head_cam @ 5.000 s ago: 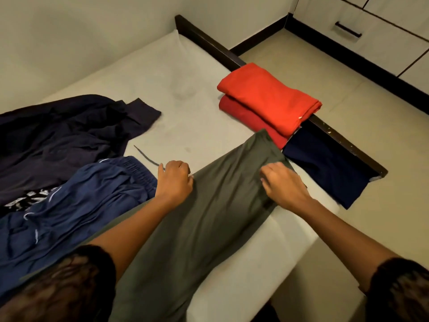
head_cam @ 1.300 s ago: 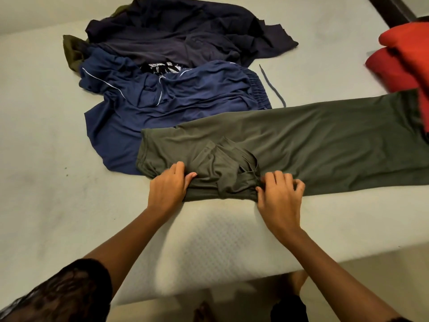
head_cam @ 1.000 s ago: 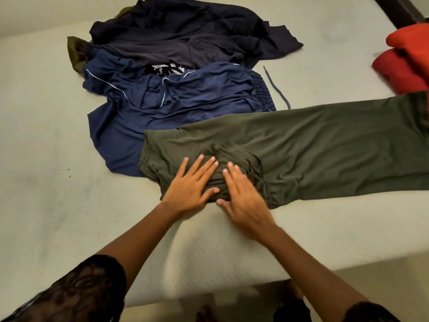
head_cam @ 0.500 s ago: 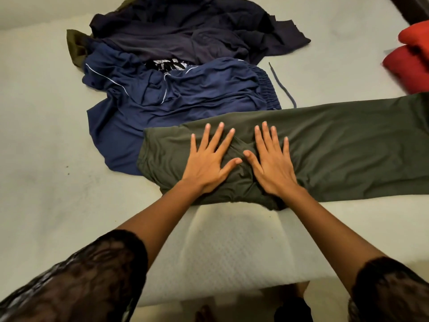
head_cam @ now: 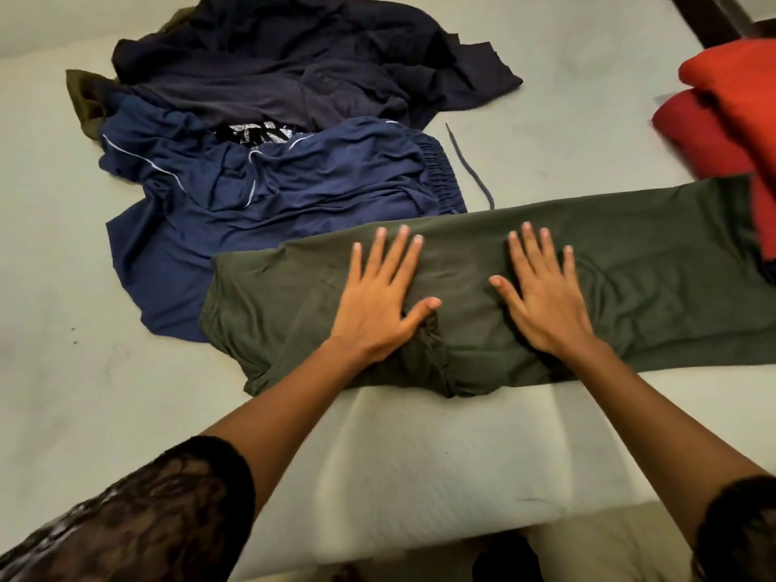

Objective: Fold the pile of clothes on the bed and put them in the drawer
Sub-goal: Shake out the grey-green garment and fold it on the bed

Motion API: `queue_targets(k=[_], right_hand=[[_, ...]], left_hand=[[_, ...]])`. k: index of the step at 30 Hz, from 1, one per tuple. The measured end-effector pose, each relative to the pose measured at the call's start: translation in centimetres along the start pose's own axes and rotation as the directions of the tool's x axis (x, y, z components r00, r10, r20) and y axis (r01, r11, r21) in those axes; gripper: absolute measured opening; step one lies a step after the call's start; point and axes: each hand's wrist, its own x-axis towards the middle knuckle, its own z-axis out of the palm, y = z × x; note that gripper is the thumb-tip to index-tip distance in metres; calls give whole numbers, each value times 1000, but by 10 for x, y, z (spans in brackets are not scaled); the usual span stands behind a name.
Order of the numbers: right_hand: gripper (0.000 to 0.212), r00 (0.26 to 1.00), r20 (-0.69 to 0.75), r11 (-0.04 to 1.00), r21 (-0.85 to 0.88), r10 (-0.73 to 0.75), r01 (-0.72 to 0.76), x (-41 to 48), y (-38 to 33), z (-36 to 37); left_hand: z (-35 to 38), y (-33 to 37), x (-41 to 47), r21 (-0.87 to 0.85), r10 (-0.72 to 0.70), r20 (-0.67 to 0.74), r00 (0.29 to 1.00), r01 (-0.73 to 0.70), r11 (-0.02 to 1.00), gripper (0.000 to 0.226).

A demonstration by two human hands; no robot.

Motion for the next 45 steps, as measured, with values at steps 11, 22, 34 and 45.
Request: queue_targets(k=[11, 22, 34, 45], right_hand=[[77, 995, 16, 994, 52, 97, -98, -7, 104, -6], [73, 993, -91, 997, 18, 71, -70, 1, 156, -33], [90, 959, 11, 959, -2, 283, -283, 0, 125, -16], [77, 870, -378, 895, 184, -317, 406, -49, -169, 3]], left_hand=[[60, 97, 66, 98, 68, 120, 990, -79, 992, 74], [62, 96, 65, 159, 49, 155, 987, -74, 985, 72], [54, 95, 68, 68, 66, 190, 980, -81, 994, 73], [-23, -71, -55, 86, -468, -80, 880, 474, 876, 57]])
